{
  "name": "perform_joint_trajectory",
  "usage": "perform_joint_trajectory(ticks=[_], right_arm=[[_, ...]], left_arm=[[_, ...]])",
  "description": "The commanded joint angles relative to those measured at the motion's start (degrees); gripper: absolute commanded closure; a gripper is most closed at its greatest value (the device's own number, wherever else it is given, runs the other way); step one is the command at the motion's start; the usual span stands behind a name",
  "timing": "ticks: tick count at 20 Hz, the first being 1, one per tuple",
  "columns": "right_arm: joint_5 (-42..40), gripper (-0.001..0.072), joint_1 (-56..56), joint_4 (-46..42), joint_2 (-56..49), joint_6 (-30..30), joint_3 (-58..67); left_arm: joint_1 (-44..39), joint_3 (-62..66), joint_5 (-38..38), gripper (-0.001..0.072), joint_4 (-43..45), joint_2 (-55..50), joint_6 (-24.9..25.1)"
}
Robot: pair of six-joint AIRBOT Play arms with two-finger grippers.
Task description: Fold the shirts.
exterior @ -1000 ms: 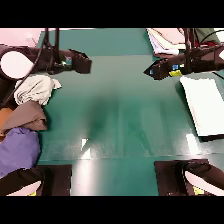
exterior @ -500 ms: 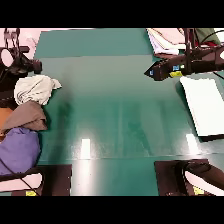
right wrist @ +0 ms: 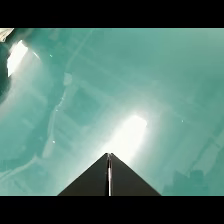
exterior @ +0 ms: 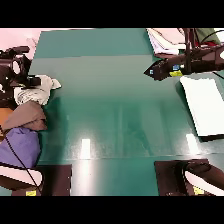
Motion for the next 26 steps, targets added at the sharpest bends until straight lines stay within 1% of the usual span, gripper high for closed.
perform_joint_trajectory(ticks=[1,3,4,6,8,11,14,15,17,18,19,20,21,23,24,26], right_arm=[[-3.0,0.0697,0.0,0.0,1.0,0.0,0.2],[-4.2,0.0697,0.0,-0.2,2.3,0.0,2.6],[-4.4,0.0697,0.0,-0.2,2.9,0.0,4.9],[-4.8,0.0697,0.0,-0.3,3.0,0.0,10.4],[-5.1,0.0697,0.0,-2.8,3.0,0.0,15.7],[-4.4,0.0697,0.0,-7.7,3.0,0.0,22.3],[-4.3,0.0697,0.0,-10.3,3.0,0.0,27.2],[-4.0,0.0697,0.0,-10.5,3.0,0.0,28.5],[-3.4,0.0697,0.0,-10.6,3.0,0.0,30.0],[-2.3,0.0697,0.0,-10.6,3.0,0.0,30.6],[-1.2,0.0697,0.0,-10.6,3.0,0.0,31.0],[-0.5,0.0697,0.0,-10.6,3.0,0.0,31.0],[0.2,0.0697,0.0,-10.6,3.0,0.0,31.0],[1.2,0.0697,0.0,-10.6,3.0,0.0,31.0],[1.5,0.0697,0.0,-10.6,3.0,0.0,31.0],[1.5,0.0697,0.0,-10.6,3.0,0.0,31.0]], left_arm=[[0.3,7.5,-3.9,0.0685,0.1,0.4,0.4],[-1.0,13.4,-1.5,0.0686,0.1,6.0,1.3],[-2.3,16.2,-0.2,0.0686,0.1,9.4,3.1],[-6.3,22.4,-0.2,0.0685,0.0,17.0,6.2],[-11.6,26.7,-0.7,0.0686,-0.2,23.8,8.4],[-21.6,27.9,-1.3,0.0686,-2.3,30.8,12.3],[-32.7,27.4,-5.0,0.0685,-9.0,30.3,15.6],[-36.7,26.1,-4.9,0.0685,-11.7,29.0,17.0],[-43.5,23.1,-4.6,0.0683,-18.4,25.2,21.5],[-46.2,21.7,-4.1,0.0612,-22.6,22.8,23.2],[-48.7,20.3,-3.6,0.0285,-27.2,20.1,23.5],[-50.4,19.4,-3.2,0.0129,-31.3,17.5,23.5],[-51.4,19.0,-3.2,0.0129,-33.8,14.8,23.6],[-50.4,19.0,-4.1,0.0129,-33.0,12.1,23.0],[-48.2,19.0,-4.8,0.0129,-31.1,11.9,21.6],[-41.3,19.0,-6.1,0.0129,-27.8,11.8,17.2]])
